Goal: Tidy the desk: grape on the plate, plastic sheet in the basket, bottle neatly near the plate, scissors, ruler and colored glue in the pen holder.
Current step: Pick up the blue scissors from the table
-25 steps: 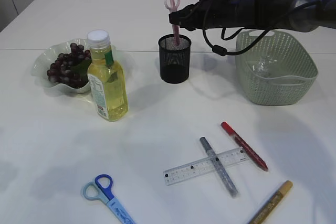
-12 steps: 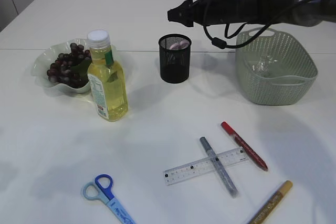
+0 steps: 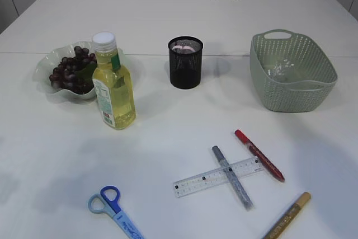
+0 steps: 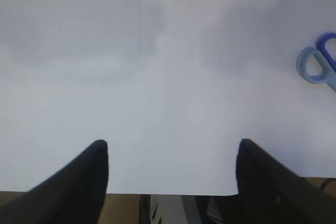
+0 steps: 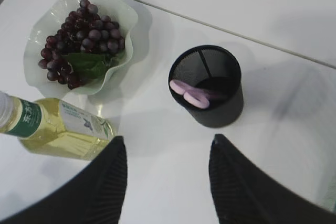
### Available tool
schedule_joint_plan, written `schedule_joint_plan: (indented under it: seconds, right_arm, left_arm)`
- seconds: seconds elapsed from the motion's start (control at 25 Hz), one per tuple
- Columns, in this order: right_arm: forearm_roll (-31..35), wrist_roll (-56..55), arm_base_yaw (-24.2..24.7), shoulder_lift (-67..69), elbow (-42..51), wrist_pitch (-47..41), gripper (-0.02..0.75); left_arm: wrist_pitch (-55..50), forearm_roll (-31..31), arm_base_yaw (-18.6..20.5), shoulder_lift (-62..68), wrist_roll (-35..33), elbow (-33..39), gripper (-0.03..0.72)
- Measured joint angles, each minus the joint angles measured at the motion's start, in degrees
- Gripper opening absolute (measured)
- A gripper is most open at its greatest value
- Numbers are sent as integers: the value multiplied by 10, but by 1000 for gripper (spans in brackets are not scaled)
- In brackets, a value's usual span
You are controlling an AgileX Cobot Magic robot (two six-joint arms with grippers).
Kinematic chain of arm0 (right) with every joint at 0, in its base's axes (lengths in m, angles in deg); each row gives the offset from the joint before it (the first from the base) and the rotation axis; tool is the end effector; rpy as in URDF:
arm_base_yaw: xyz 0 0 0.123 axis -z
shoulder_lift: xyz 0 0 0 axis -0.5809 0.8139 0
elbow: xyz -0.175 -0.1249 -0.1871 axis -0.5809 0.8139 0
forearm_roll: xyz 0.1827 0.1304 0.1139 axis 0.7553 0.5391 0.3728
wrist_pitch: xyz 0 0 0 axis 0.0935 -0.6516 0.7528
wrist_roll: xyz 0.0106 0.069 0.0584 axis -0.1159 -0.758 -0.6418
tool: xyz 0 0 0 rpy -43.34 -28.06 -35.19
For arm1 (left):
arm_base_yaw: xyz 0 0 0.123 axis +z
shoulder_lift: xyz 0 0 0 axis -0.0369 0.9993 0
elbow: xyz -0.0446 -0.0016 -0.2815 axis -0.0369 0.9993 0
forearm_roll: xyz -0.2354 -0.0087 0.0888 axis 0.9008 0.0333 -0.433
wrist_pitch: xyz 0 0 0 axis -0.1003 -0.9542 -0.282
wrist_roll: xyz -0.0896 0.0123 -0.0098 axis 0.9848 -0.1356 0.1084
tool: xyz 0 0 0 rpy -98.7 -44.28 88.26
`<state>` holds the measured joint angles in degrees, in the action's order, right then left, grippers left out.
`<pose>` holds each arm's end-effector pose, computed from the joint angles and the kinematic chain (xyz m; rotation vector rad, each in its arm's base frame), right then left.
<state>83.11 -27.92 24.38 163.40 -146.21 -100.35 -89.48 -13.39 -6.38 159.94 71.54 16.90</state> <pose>0.4389 0.1243 0.3430 -0.5144 2.3552 0.5636 0.2023 -0.0215 0.2381 -0.1982 2.9442 -0.1453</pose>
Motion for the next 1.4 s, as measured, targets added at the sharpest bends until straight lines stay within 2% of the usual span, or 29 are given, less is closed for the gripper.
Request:
schedule_joint_plan:
  seconds: [0.16, 0.28, 0.44, 0.68, 0.92, 1.4]
  right_arm:
    - [-119, -111, -51, -58, -2, -63, 406]
    - [-168, -158, -98, -73, -2, -120, 406]
    - [-207, -195, -170, -73, 7, -136, 406]
    - [-223, -239, -276, -65, 22, -138, 406]
    - [-232, -287, -322, -33, 34, -138, 405]
    - [-240, -308, -408, 72, 96, -134, 405]
  left_arm:
    - [-1, 0, 0, 0, 0, 0, 550]
    - [-2, 1, 0, 0, -8, 0, 550]
    - [-5, 1, 0, 0, -20, 0, 550]
    - [-12, 1, 0, 0, -29, 0, 550]
    - [-13, 1, 0, 0, -39, 0, 550]
    - [-13, 1, 0, 0, -39, 0, 540]
